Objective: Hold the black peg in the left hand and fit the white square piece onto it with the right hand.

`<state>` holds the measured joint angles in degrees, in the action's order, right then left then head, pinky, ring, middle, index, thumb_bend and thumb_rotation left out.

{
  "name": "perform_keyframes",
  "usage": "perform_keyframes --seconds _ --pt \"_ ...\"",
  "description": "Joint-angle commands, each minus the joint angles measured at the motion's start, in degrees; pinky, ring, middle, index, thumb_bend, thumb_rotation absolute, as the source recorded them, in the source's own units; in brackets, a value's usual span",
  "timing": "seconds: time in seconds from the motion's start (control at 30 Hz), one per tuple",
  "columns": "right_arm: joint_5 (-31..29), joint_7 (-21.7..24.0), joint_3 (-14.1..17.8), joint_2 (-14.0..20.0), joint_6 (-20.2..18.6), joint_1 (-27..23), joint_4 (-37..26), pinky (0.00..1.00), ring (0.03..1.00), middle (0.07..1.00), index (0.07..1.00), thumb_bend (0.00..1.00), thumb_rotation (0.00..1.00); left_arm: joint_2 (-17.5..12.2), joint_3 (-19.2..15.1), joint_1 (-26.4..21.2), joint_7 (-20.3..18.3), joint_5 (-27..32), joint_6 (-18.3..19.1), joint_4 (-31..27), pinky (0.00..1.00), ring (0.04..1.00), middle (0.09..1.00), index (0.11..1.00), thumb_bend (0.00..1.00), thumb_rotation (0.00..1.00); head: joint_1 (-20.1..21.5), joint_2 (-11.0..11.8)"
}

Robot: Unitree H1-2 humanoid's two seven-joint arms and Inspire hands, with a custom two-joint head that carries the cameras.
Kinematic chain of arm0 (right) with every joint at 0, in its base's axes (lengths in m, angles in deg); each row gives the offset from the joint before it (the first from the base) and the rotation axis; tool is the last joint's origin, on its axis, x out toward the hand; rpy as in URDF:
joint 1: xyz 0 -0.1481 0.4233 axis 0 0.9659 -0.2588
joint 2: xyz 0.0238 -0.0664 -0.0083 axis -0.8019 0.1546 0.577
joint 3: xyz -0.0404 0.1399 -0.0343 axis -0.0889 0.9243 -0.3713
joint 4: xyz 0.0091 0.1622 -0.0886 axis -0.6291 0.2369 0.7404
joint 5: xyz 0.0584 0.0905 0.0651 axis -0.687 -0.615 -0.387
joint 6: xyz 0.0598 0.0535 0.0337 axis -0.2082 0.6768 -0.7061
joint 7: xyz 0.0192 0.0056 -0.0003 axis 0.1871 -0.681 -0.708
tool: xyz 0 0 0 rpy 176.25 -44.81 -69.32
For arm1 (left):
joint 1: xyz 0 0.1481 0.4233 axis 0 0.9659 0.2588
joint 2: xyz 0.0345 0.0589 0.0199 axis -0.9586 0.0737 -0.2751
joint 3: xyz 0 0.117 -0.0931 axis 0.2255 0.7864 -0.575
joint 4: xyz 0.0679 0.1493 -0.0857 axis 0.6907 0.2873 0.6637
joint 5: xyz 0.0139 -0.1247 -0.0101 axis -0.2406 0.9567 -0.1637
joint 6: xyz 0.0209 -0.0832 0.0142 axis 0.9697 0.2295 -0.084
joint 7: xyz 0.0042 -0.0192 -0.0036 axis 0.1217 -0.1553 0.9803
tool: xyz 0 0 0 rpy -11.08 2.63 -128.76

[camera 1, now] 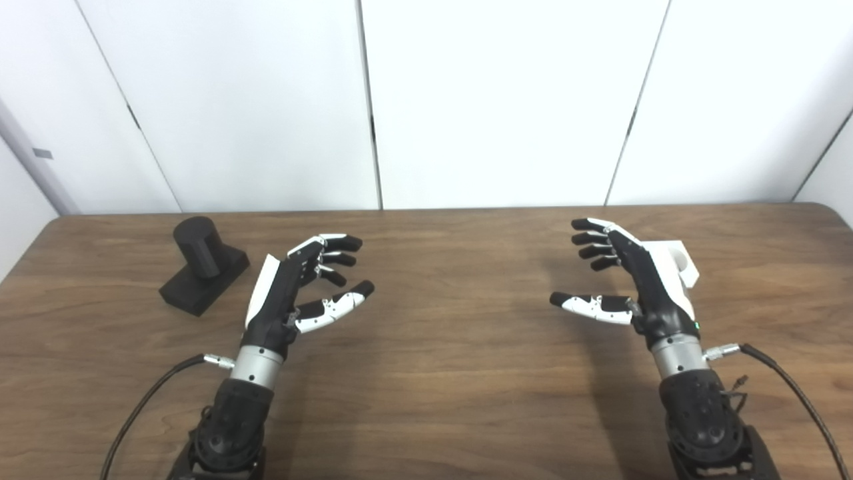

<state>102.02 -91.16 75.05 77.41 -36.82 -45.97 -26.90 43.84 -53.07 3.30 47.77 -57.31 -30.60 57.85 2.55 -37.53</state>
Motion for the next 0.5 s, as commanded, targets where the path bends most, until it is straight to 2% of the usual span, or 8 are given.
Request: perform_keyframes --seconds 0.0,0.13,0.47 --pt "-0.1 -0.5 0.0 0.6 1.7 -1.8 -2.0 0.61 0.666 0.716 0.761 0.59 0.1 -0.2 -0.1 -1.8 0.5 -0.1 -1.0 -1.8 0.55 0.683 0.731 0.681 0.63 0.13 0.1 0.0" --pt "0.3 -0.6 -0.3 0.6 1.7 -1.8 -2.0 0.61 0.666 0.711 0.762 0.59 0.11 -0.4 0.2 -2.0 0.6 -0.4 -2.2 -1.1 0.56 0.684 0.72 0.677 0.62 0.12 0.1 0.0" --pt "0.0 -0.2 -0.4 0.6 1.3 -1.7 -2.4 0.6 0.666 0.71 0.758 0.59 0.09 -0.4 0.4 -2.0 0.3 -0.1 -2.0 -1.0 0.55 0.675 0.714 0.667 0.62 0.12 -0.2 0.2"
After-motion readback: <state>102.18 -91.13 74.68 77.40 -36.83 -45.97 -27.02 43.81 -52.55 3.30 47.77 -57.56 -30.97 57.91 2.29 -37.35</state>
